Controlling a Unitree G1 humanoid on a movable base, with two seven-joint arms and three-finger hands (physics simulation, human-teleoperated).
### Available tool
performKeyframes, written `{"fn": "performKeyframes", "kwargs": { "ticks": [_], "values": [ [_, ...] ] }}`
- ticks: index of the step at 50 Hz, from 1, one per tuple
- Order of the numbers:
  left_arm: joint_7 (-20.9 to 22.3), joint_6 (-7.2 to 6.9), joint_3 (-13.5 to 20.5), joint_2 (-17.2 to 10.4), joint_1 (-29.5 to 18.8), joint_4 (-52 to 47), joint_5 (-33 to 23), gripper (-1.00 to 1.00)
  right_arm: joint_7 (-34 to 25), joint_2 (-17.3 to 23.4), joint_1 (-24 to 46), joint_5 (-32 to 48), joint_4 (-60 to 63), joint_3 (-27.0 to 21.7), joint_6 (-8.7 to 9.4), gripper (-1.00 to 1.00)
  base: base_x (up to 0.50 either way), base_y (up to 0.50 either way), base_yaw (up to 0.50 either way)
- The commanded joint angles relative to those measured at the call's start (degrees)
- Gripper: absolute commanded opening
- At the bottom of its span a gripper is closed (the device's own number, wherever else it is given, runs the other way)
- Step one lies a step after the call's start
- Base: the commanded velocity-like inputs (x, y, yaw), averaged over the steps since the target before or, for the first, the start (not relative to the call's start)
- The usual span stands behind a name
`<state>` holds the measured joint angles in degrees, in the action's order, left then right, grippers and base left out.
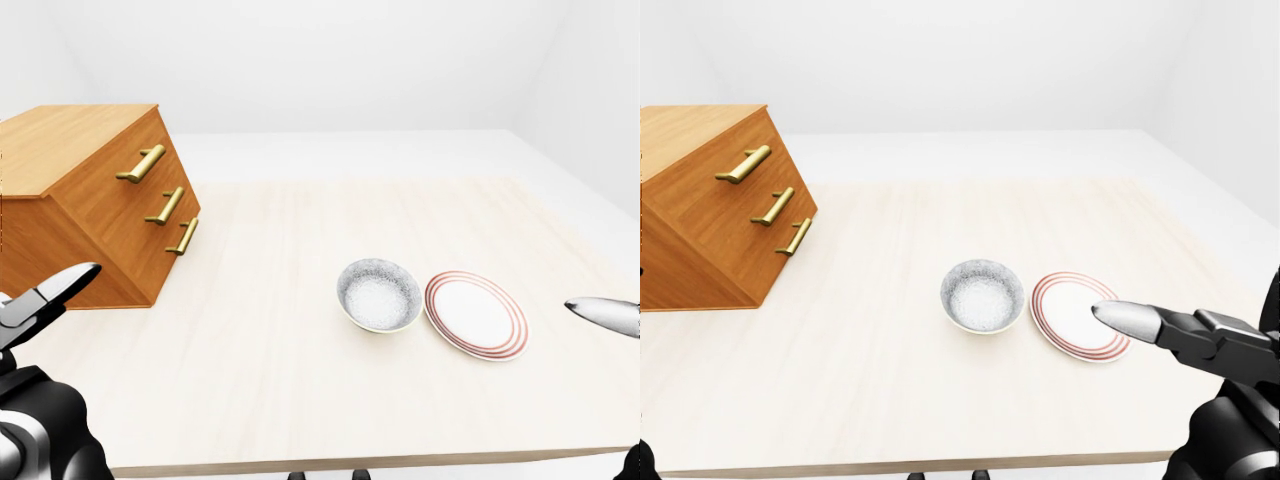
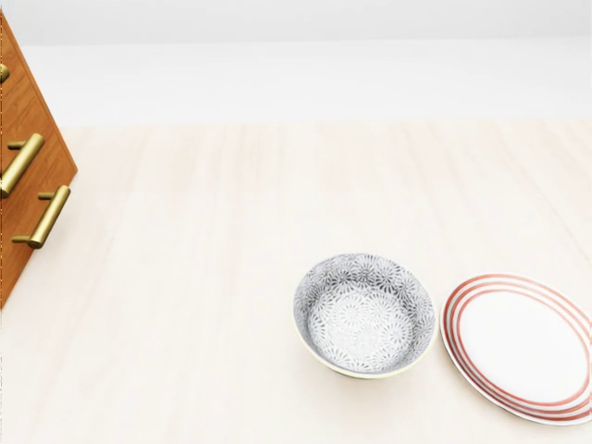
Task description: Put the bowl on top of the cabinet.
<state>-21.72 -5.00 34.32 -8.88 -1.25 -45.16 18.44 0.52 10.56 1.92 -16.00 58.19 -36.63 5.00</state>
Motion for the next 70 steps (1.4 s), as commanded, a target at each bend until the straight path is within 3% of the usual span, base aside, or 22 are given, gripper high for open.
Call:
{"fn": "performKeyframes", "kwargs": {
  "ticks": [1, 70],
  "values": [
    [0.20, 0.00, 0.07, 0.05, 0.08, -0.21, 0.04, 1.00, -1.03, -0.38, -0.33, 2.23, -0.26, 1.12, 0.00, 1.00, 0.00, 0.22, 0.00],
    [0.22, 0.00, -0.15, -0.10, -0.08, 0.46, -0.20, 1.00, -2.17, -1.08, -0.47, 3.96, -1.54, 1.72, 0.00, 1.00, 0.06, 0.34, 0.00]
  ]
}}
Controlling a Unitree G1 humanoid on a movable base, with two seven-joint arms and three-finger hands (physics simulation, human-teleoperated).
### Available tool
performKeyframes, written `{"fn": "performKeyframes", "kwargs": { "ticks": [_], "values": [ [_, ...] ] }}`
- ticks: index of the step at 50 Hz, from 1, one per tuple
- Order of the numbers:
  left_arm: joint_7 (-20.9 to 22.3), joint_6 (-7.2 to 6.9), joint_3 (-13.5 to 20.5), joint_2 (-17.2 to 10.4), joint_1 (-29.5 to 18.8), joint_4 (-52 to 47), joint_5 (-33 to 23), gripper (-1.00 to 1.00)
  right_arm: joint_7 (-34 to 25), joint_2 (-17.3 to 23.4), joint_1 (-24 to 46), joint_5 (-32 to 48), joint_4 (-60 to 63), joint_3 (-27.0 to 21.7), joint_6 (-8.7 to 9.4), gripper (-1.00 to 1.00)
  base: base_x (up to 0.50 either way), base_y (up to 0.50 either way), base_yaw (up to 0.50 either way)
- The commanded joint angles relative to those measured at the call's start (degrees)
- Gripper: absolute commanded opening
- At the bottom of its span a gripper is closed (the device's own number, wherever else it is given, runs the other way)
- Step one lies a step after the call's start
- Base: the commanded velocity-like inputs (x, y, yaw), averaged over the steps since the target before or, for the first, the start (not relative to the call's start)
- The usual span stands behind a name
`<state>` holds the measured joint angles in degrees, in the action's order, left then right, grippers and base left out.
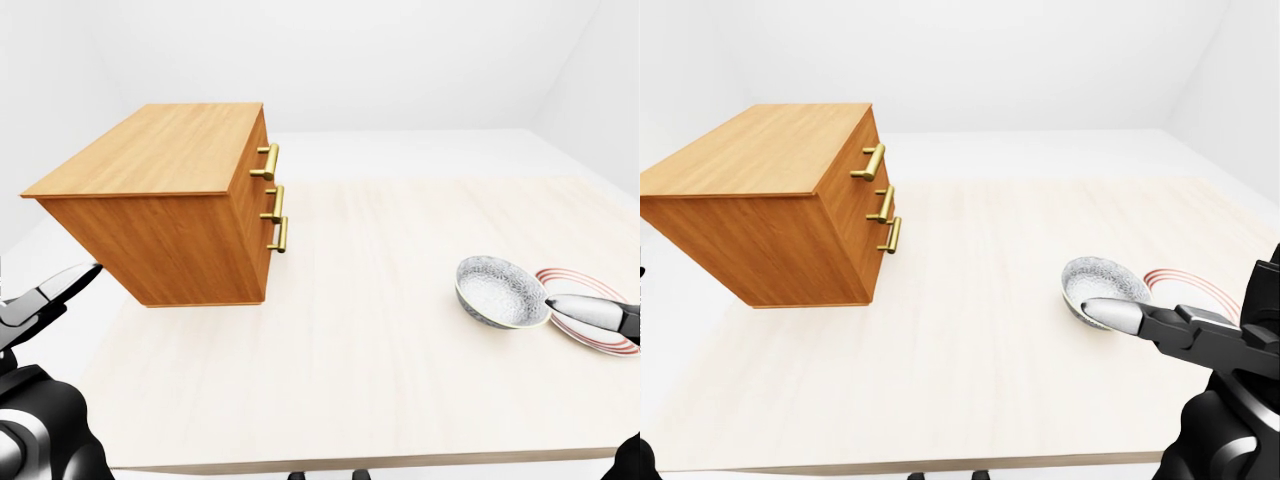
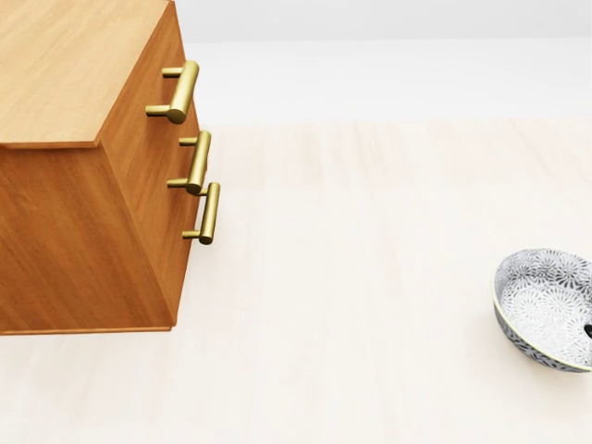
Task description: Put the bowl on top of the cabinet.
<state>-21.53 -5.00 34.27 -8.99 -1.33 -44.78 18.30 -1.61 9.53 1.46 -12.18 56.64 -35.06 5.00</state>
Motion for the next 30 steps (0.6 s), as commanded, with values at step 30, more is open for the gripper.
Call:
{"fn": "performKeyframes", "kwargs": {
  "ticks": [30],
  "values": [
    [0.27, 0.00, -0.31, 0.32, 0.19, 0.47, -0.36, 1.00, 0.08, -0.18, -0.03, -0.08, -0.16, -0.21, 0.00, 1.00, 0.07, 0.34, 0.00]
  ]
}}
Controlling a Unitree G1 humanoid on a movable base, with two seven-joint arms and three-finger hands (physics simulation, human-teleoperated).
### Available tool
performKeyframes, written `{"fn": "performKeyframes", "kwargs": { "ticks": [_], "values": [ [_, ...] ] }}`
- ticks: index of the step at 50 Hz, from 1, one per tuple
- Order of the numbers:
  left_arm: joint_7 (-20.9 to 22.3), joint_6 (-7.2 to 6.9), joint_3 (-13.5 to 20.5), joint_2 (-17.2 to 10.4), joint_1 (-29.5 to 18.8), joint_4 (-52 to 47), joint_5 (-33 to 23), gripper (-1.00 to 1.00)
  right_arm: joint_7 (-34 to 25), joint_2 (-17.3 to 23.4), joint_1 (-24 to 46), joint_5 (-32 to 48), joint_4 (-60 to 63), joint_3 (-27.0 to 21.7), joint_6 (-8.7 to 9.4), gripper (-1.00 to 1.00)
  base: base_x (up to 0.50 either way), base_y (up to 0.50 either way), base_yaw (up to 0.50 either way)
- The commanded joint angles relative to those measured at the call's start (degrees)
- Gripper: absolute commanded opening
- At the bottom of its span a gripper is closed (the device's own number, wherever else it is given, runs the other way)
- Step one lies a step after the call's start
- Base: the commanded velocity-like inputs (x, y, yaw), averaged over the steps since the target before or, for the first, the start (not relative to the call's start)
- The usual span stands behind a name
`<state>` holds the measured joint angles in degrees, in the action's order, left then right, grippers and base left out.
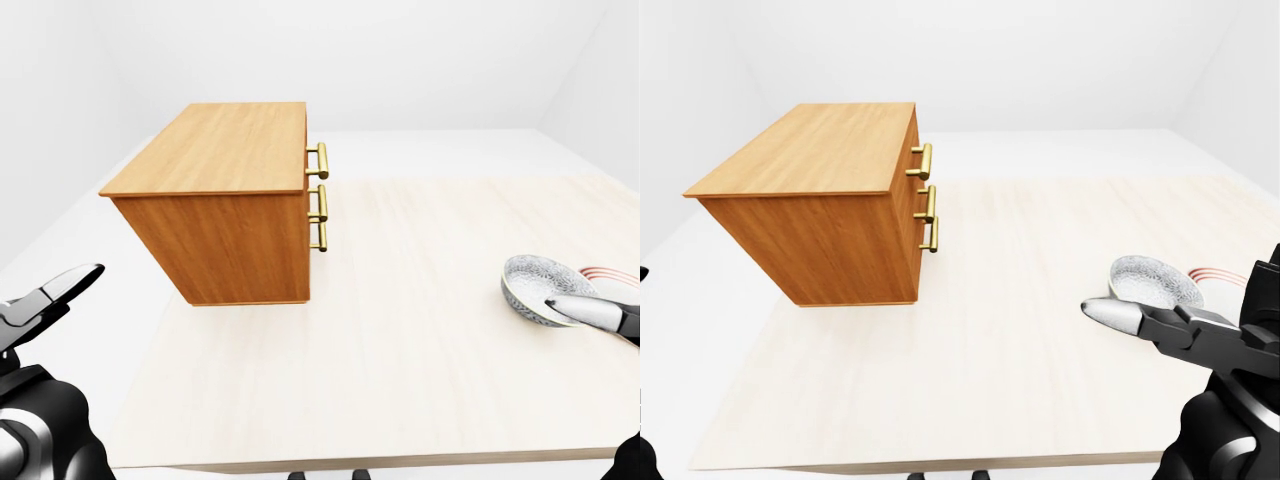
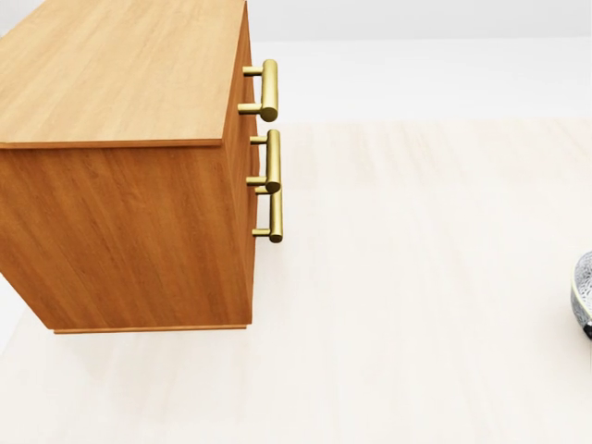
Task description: Put the bowl on top of the cabinet.
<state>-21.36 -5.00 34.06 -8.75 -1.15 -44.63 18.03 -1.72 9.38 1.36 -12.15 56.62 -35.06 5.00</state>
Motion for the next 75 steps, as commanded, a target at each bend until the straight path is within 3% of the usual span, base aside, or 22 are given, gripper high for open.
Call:
{"fn": "performKeyframes", "kwargs": {
  "ticks": [1, 13, 16, 21, 23, 26, 28, 30, 34, 35, 38, 40, 46, 55, 57, 67, 75],
  "values": [
    [0.13, 0.00, -0.20, 0.11, 0.05, 0.36, -0.18, 1.00, 0.22, -0.08, 0.00, -0.08, -0.23, -0.14, 0.00, 1.00, 0.07, 0.11, 0.00],
    [0.16, 0.00, -0.52, 0.26, 0.07, -0.07, -0.53, 1.00, 1.23, 1.00, 1.71, -0.28, -1.05, 2.19, 0.00, 1.00, 0.00, 0.00, 0.00],
    [0.21, 0.00, -0.51, 0.29, 0.07, -0.05, -0.57, 1.00, 2.39, 3.56, 5.52, -0.99, -2.06, 2.54, 0.00, 1.00, 0.00, 0.00, 0.00],
    [0.25, 0.00, -0.63, 0.35, 0.07, -0.24, -0.65, 1.00, 2.55, 5.13, 7.30, 4.44, -8.76, 7.31, 0.00, 1.00, 0.00, 0.00, 0.00],
    [0.25, 0.00, -0.43, 0.31, 0.07, -0.26, -0.51, 1.00, 2.30, 6.93, 9.07, 7.22, -12.43, 8.08, 0.00, 1.00, 0.00, 0.00, 0.00],
    [0.35, 0.00, -0.51, 0.18, -0.02, -0.07, -0.36, 1.00, -0.39, 15.02, 13.61, 17.12, -25.11, 11.41, 0.00, 1.00, 0.00, 0.00, 0.00],
    [0.35, 0.00, -0.26, 0.10, -0.02, -0.06, -0.21, 1.00, -2.71, 16.56, 17.66, 18.54, -31.26, 9.74, 0.00, 1.00, 0.00, 0.00, 0.00],
    [0.22, 0.00, -0.35, -0.07, -0.28, 0.30, -0.29, 1.00, -5.38, 21.69, 20.42, 25.05, -38.50, 12.01, 0.00, 1.00, 0.00, 0.00, 0.00],
    [0.21, 0.00, -0.53, -0.14, -0.35, 0.53, -0.46, 1.00, -9.02, 23.59, 22.95, 30.81, -40.45, 12.08, 0.00, 1.00, 0.00, 0.00, 0.00],
    [0.18, 0.00, -0.37, -0.16, -0.27, 0.11, -0.13, 1.00, -11.81, 26.50, 20.83, 37.24, -41.48, 15.36, 0.00, 1.00, 0.00, 0.00, 0.00],
    [0.34, 0.00, -0.08, -0.05, -0.10, -0.10, 0.21, 1.00, -17.82, 26.07, 20.07, 44.42, -42.43, 13.75, 0.00, 1.00, 0.00, 0.00, 0.00],
    [0.28, 0.00, -0.28, -0.20, -0.38, 0.24, 0.12, 1.00, -23.84, 27.91, 18.50, 48.82, -43.23, 12.58, 0.00, 1.00, 0.00, 0.00, 0.00],
    [0.15, 0.00, -0.33, -0.33, -0.41, 0.33, 0.15, 1.00, -29.59, 30.97, 15.89, 56.89, -48.04, 6.13, 0.00, 1.00, 0.00, 0.00, 0.00],
    [0.05, 0.00, -0.31, -0.62, -0.74, 0.31, 0.16, 1.00, -30.17, 30.89, 12.42, 59.28, -51.82, 2.21, 0.00, 1.00, 0.00, 0.00, 0.00],
    [0.20, 0.00, -0.25, -0.58, -0.62, 0.36, 0.17, 1.00, -29.38, 33.60, 9.77, 58.46, -57.92, -1.04, 0.00, 1.00, 0.00, 0.00, 0.00],
    [0.14, 0.00, -0.27, -0.62, -0.67, -0.08, 0.06, 1.00, -32.75, 33.20, 3.20, 58.94, -59.97, -7.74, 0.00, 1.00, 0.00, 0.00, 0.00],
    [0.28, 0.00, -0.30, -0.52, -0.61, 0.35, -0.11, 1.00, -32.29, 31.69, 2.81, 59.67, -61.24, -6.80, 0.00, 1.00, 0.00, 0.00, 0.00]
  ]
}}
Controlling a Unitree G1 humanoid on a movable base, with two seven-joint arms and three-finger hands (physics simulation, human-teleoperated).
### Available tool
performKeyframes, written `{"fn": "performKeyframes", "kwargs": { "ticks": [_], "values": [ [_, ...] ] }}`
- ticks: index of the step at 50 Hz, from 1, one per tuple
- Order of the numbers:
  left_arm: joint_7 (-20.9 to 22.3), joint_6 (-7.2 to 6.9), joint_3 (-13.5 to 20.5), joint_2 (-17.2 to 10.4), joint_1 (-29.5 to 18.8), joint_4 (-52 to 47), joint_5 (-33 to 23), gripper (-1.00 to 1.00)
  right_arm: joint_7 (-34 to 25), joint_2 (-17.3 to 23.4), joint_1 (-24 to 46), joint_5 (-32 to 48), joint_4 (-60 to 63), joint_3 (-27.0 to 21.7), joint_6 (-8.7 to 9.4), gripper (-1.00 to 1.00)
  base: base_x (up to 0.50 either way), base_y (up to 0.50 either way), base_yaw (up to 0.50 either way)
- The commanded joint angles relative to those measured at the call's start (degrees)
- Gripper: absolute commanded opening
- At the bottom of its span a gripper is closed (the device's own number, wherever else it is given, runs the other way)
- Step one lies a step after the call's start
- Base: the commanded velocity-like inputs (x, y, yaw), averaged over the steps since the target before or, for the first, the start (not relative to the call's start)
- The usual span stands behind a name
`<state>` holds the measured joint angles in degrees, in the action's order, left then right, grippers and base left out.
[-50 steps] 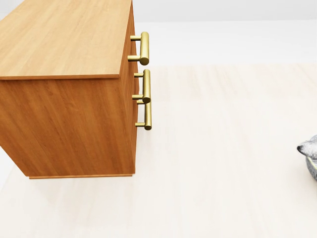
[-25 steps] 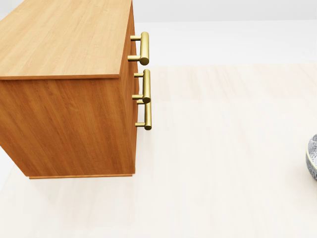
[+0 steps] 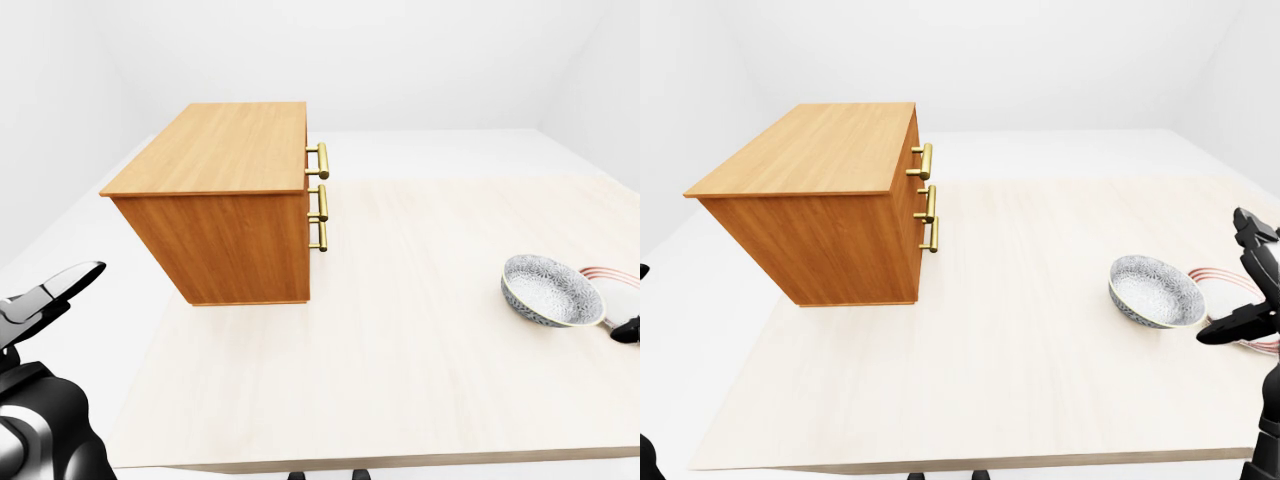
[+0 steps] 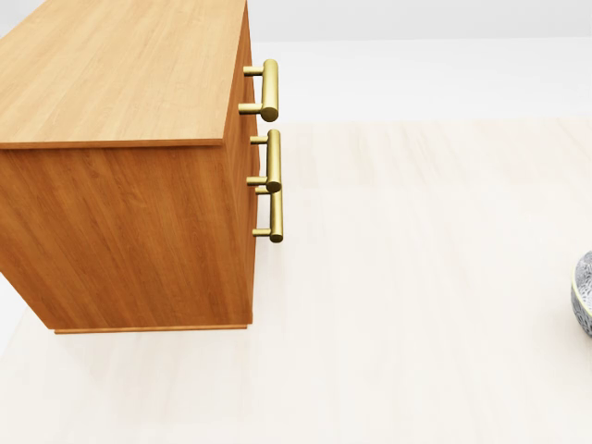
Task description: Put the bowl on top of the cabinet.
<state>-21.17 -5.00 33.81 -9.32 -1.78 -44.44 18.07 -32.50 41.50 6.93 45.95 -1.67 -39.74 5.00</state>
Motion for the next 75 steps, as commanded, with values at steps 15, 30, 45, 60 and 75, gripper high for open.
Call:
{"fn": "performKeyframes", "kwargs": {
  "ticks": [15, 30, 45, 60, 75],
  "values": [
    [0.22, 0.00, -0.89, 0.50, 0.18, 0.71, -1.20, 1.00, 2.34, 2.63, 0.55, 2.87, -13.57, 3.21, 0.00, 1.00, 0.00, 0.00, 0.00],
    [0.27, 0.00, -0.77, 0.52, 0.13, 0.40, -1.26, 1.00, 7.35, 4.18, 3.77, 1.94, -23.50, 8.63, 0.00, 1.00, 0.00, 0.00, 0.00],
    [0.27, 0.00, -0.52, 0.48, 0.23, -0.18, -0.97, 1.00, 12.33, 4.27, 9.61, 1.09, -33.78, 16.32, 0.00, 1.00, 0.00, 0.00, 0.00],
    [0.21, 0.00, -0.37, 0.34, 0.07, -0.03, -0.88, 1.00, 15.82, 3.02, 11.16, -0.20, -38.75, 19.61, -0.09, 1.00, 0.00, 0.00, 0.00],
    [0.05, 0.00, -0.26, 0.18, 0.03, 0.14, -0.60, 1.00, 16.06, 0.72, 14.07, 1.15, -38.76, 22.74, 0.00, 1.00, 0.00, 0.00, 0.00]
  ]
}}
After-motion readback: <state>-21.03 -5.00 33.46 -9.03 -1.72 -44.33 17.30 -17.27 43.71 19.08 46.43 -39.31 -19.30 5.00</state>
